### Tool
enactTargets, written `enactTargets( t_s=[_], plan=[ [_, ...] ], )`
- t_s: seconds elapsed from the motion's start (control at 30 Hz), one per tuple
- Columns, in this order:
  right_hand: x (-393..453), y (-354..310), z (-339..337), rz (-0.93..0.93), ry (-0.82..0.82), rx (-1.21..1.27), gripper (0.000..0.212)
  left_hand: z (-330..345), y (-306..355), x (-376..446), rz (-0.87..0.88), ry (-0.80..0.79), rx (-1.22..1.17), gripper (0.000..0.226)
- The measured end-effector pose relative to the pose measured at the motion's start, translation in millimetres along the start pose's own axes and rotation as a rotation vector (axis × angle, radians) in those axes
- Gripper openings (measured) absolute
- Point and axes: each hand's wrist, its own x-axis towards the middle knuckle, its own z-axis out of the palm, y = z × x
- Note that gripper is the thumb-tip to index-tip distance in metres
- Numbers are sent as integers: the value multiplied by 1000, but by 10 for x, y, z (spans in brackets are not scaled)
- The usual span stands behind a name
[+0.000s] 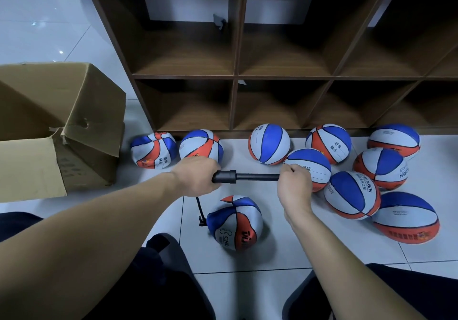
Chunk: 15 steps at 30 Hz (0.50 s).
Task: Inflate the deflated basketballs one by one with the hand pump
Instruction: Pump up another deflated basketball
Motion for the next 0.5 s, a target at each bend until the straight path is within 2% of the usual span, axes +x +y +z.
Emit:
enactTargets(
  t_s=[0.2, 0.37, 0.5],
  plan=[
    [-200, -30, 164, -82, -41, -36, 35, -49, 256, -29, 27, 13, -6, 25],
    [-336, -3, 300, -75, -112, -48, 30, -45, 405, -22, 53, 30, 28, 19],
    [-376, 23, 341, -50, -133, -43, 33, -27, 448, -17, 70, 18, 48, 16]
  ],
)
